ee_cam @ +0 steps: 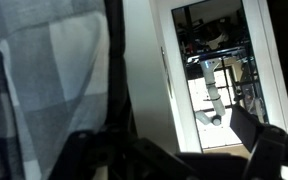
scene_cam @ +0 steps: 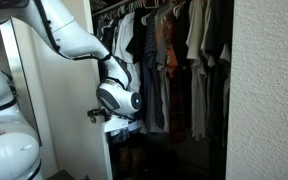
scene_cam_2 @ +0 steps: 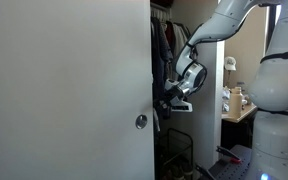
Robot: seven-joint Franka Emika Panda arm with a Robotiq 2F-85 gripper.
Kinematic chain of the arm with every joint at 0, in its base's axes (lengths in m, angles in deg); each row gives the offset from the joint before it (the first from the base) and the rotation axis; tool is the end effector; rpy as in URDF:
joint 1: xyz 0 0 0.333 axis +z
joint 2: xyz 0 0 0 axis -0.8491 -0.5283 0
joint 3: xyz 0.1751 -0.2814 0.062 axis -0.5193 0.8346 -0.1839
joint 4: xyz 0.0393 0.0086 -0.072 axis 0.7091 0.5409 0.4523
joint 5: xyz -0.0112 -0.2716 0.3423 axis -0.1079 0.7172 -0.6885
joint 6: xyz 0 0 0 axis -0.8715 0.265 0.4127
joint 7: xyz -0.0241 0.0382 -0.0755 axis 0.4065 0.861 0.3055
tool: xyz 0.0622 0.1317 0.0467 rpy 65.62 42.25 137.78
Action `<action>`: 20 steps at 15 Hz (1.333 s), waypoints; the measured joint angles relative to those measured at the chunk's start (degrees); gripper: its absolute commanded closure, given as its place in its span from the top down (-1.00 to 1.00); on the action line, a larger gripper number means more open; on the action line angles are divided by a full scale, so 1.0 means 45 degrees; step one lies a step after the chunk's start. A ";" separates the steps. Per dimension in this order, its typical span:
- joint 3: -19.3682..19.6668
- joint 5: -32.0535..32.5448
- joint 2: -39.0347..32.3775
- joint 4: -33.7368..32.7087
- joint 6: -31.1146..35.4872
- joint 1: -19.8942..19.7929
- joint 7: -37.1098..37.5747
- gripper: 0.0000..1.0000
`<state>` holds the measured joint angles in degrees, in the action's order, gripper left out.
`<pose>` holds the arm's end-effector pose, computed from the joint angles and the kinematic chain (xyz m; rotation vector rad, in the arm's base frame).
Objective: Slide the wardrobe door open
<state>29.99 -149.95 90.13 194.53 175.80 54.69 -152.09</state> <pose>0.3923 0.0773 0.2536 -1.6491 -1.2472 -0.9551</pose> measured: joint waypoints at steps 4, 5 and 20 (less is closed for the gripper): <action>-0.0315 -0.0521 -0.0001 0.0000 0.0156 0.0188 -0.0279 1.00; -0.0408 -0.0592 -0.0001 -0.0001 0.0243 0.0237 -0.0288 1.00; 0.0989 0.3867 0.1971 0.0723 0.0316 -0.1230 0.1832 1.00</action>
<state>34.44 -132.54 99.00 197.78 177.23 49.16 -143.85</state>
